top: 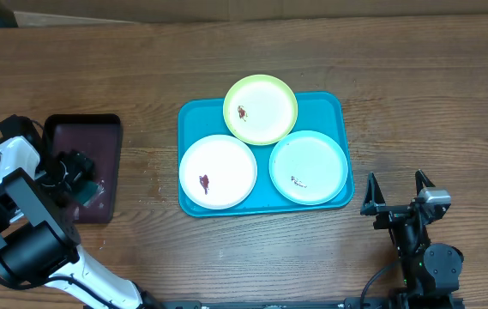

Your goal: Clean dirty plates on tray and stack at the side

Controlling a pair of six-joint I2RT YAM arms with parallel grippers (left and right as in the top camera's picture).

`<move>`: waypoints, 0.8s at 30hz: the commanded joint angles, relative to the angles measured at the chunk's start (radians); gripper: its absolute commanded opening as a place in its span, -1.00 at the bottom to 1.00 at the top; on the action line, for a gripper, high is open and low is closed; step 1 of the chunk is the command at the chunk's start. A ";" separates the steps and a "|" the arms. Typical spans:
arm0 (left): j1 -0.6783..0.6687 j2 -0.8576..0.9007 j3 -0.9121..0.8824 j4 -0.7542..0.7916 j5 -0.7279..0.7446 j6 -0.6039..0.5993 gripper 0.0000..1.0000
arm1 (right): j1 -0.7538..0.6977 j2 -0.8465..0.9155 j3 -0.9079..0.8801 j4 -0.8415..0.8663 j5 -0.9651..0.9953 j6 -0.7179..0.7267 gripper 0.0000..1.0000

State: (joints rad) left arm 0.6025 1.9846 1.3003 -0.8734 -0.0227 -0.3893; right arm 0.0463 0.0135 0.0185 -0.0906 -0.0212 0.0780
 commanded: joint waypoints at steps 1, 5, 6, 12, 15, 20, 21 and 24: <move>-0.001 0.018 -0.011 -0.020 0.023 0.000 1.00 | -0.003 -0.011 -0.010 0.006 0.004 0.004 1.00; -0.001 0.018 -0.011 -0.028 0.054 0.000 0.79 | -0.003 -0.011 -0.010 0.006 0.004 0.004 1.00; -0.001 0.018 -0.011 -0.027 0.058 0.000 0.58 | -0.003 -0.011 -0.010 0.006 0.004 0.004 1.00; -0.001 0.018 -0.011 -0.012 0.056 0.000 -0.24 | -0.003 -0.011 -0.010 0.006 0.004 0.004 1.00; -0.001 0.018 -0.011 -0.007 0.056 0.001 -0.22 | -0.003 -0.011 -0.010 0.006 0.004 0.004 1.00; -0.001 0.018 -0.011 0.007 0.026 0.001 -0.26 | -0.003 -0.011 -0.010 0.006 0.004 0.004 1.00; -0.001 0.018 -0.011 0.010 0.018 0.001 -0.24 | -0.003 -0.011 -0.010 0.006 0.004 0.004 1.00; -0.001 0.018 -0.011 0.022 0.013 0.001 -0.19 | -0.003 -0.011 -0.010 0.006 0.004 0.004 1.00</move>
State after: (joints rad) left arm 0.6025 1.9846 1.2999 -0.8684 0.0113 -0.3889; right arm 0.0463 0.0135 0.0185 -0.0902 -0.0212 0.0776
